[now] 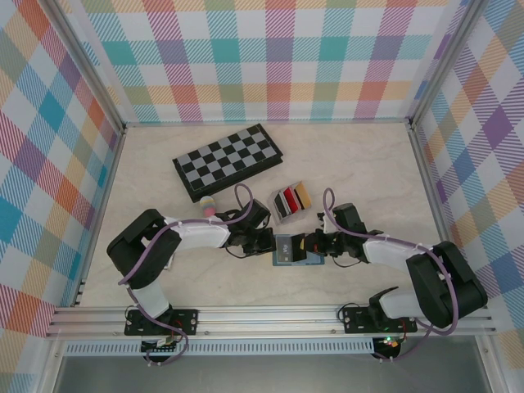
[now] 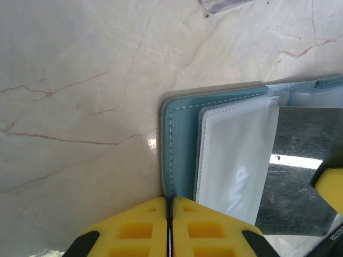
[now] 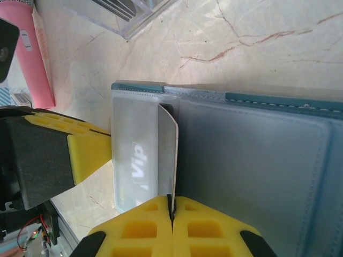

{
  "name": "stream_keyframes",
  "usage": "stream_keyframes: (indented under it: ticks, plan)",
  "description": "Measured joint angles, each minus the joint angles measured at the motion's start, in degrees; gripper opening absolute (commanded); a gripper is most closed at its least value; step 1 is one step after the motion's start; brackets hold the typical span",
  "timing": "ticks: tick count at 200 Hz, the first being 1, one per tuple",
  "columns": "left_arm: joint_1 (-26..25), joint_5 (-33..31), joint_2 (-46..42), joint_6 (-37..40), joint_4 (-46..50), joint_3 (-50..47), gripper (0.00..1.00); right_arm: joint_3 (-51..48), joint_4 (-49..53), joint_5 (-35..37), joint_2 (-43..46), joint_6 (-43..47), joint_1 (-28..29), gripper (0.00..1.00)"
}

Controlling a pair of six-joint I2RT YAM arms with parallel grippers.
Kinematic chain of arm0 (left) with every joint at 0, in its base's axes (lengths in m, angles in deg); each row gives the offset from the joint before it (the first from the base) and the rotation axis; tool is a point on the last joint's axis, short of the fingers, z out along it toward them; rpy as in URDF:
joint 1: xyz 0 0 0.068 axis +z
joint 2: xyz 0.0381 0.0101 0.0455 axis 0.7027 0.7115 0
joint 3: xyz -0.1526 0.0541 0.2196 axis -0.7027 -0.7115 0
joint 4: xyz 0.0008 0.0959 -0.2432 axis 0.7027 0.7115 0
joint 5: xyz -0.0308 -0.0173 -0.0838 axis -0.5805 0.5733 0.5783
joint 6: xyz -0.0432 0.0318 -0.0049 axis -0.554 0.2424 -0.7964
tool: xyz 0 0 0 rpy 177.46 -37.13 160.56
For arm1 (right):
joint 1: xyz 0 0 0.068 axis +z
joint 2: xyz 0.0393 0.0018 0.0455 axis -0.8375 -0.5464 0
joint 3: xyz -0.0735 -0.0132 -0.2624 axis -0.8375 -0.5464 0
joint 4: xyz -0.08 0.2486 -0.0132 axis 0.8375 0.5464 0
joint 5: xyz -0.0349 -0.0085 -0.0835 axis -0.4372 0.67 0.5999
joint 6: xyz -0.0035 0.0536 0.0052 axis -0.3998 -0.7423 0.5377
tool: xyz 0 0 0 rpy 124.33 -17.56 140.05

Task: Put the credit cards into the card holder
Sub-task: Insert the credit card into the card slot.

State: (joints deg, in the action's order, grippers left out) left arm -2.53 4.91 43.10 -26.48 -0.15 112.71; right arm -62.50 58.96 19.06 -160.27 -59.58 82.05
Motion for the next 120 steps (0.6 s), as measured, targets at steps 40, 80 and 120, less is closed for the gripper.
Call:
stream_keyframes:
  ticks: [40, 80, 120]
  plan:
    - [0.0, 0.0, 0.0, 0.0, 0.0, 0.0, 0.08, 0.0, -1.2, -0.6, -1.1, -0.7, 0.1, 0.07]
    - [0.0, 0.0, 0.0, 0.0, 0.0, 0.0, 0.08, 1.1, -2.0, -1.7, -4.0, -0.9, 0.8, 0.08]
    - [0.0, 0.0, 0.0, 0.0, 0.0, 0.0, 0.07, 3.0, -0.5, -1.3, -5.8, -1.4, 1.9, 0.14]
